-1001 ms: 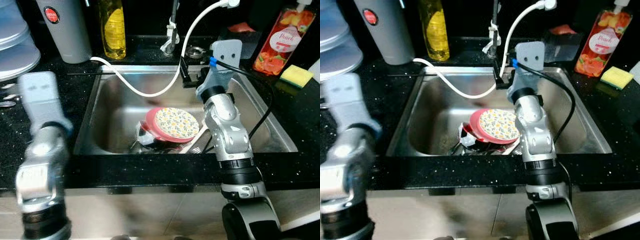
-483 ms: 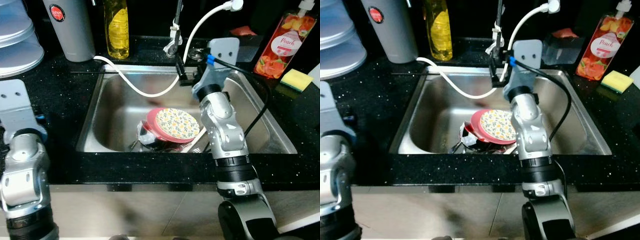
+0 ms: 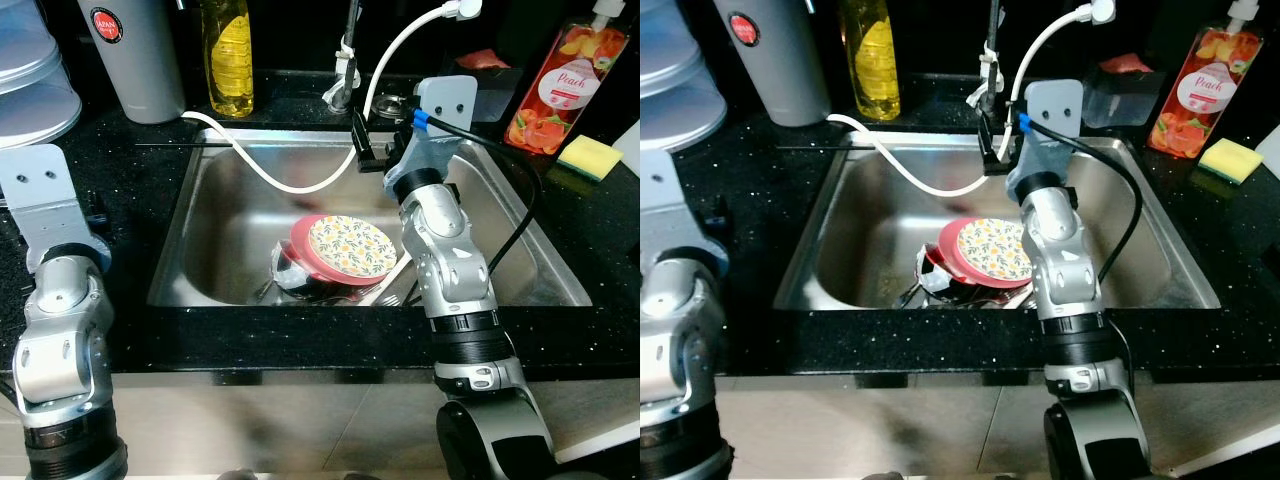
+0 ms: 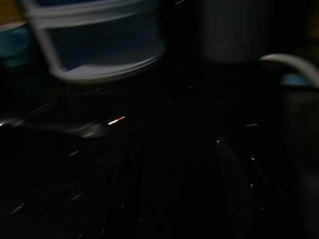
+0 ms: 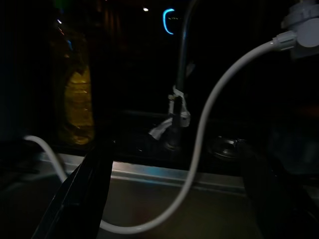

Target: Kitchen organization

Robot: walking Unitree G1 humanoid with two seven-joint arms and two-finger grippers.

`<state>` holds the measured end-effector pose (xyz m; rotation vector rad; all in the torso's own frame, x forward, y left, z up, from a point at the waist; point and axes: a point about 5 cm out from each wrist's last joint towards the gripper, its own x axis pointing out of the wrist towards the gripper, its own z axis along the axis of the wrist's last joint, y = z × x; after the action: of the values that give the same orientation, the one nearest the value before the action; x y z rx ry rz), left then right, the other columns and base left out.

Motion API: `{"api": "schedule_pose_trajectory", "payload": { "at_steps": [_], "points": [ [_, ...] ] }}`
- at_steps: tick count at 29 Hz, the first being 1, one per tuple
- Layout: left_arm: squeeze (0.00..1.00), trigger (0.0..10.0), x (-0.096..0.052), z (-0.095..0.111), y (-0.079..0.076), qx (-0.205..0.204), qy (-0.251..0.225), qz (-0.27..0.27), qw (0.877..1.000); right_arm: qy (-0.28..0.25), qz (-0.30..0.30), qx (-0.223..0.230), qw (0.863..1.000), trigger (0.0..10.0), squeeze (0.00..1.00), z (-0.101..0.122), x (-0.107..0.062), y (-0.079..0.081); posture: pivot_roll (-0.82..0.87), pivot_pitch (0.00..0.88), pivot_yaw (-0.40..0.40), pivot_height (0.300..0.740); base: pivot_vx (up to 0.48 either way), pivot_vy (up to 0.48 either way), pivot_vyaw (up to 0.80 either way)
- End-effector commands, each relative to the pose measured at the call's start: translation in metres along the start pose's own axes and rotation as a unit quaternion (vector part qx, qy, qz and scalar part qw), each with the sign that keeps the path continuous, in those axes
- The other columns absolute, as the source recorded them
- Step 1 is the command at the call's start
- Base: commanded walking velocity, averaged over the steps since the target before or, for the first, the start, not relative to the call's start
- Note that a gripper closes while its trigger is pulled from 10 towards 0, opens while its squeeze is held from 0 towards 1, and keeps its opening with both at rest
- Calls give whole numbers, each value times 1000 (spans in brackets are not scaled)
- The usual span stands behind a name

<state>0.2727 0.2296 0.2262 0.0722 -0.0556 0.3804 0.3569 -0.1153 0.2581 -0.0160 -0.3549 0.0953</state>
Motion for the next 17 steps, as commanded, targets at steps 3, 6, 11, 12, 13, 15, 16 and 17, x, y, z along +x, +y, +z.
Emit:
{"api": "schedule_pose_trajectory", "payload": {
  "at_steps": [3, 6, 11, 12, 13, 15, 16, 17],
  "points": [
    [0, 10000, -3, 15, -25, -6, -39, -95, 995, 19, -19, -22, 999, 10000, 0, -5, 3, -6, 152, 0, -37, 740, 0, 0, 0],
    [0, 10000, -5, 24, -36, -21, -58, -130, 990, 17, -23, -23, 999, 10000, 0, -4, 3, -7, 149, 0, -33, 740, 0, 0, 0],
    [0, 10000, 0, 27, -29, -18, -63, -105, 992, 10, -19, -20, 1000, 10000, 0, -1, 3, -6, 151, 7, -37, 740, 0, 0, 0],
    [0, 10000, 3, 26, -19, -14, -60, -81, 995, 7, -14, -19, 1000, 10000, 0, 0, 2, -4, 151, 7, -37, 740, 0, 0, 0],
    [0, 10000, 3, 26, -19, -14, -60, -81, 995, 7, -14, -19, 1000, 10000, 0, 0, 2, -4, 151, 7, -37, 740, 0, 0, 0],
    [0, 10000, 5, 25, -11, -12, -58, -63, 996, 5, -11, -17, 1000, 10000, 0, 0, 2, -3, 157, 2, -43, 740, 0, 0, 0],
    [0, 10000, 6, 24, -6, -12, -57, -56, 997, 4, -9, -16, 1000, 10000, 0, 0, 3, -2, 162, 0, -45, 740, 0, 0, 0],
    [0, 10000, 6, 23, -5, -12, -56, -55, 997, 3, -8, -16, 1000, 10000, 0, 0, 4, -1, 162, 0, -45, 740, 0, 330, 0]
  ]
}}
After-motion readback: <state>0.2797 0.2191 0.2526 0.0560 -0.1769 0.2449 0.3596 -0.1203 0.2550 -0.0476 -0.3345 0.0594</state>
